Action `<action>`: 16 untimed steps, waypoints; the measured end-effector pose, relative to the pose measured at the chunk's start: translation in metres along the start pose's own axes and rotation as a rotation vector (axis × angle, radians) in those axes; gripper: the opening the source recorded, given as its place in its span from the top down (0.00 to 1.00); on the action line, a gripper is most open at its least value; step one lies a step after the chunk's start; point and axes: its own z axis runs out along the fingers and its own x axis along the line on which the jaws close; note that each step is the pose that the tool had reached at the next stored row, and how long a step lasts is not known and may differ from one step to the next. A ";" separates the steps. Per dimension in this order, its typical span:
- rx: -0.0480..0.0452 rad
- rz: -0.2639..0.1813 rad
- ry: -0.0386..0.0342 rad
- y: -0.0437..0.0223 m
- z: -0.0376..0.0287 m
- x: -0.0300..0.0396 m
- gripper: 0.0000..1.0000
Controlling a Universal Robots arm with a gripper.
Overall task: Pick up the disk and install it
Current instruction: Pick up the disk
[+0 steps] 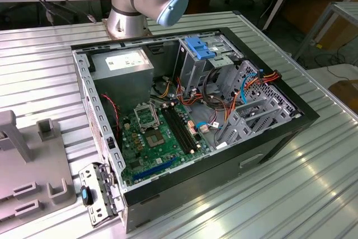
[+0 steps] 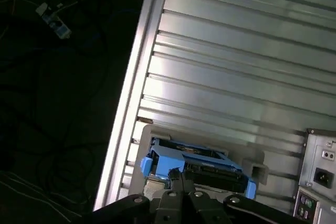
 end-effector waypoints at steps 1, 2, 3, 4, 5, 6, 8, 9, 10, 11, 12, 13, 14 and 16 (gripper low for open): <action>-0.0010 -0.044 0.0019 0.0000 0.0000 0.0000 0.89; -0.0019 -0.086 0.0038 0.0000 0.0000 0.0000 0.89; -0.0027 -0.122 0.0054 0.0000 0.0000 0.0000 0.89; -0.0030 -0.138 0.0061 0.0000 0.0000 0.0000 0.89; -0.0035 -0.157 0.0069 0.0000 0.0000 0.0000 0.89; -0.0041 -0.183 0.0081 0.0000 0.0000 0.0000 0.89; -0.0052 -0.232 0.0103 0.0000 0.0000 0.0000 0.89; -0.0059 -0.265 0.0117 0.0000 0.0000 0.0000 0.89; -0.0065 -0.293 0.0129 0.0000 0.0000 0.0000 0.89; -0.0071 -0.319 0.0141 0.0000 0.0000 0.0000 0.89; -0.0075 -0.338 0.0149 0.0000 0.0000 0.0000 0.89; -0.0080 -0.361 0.0160 0.0000 0.0000 0.0000 0.89; -0.0084 -0.379 0.0168 0.0000 0.0000 0.0000 0.89; -0.0098 -0.445 0.0196 0.0000 0.0000 0.0000 0.89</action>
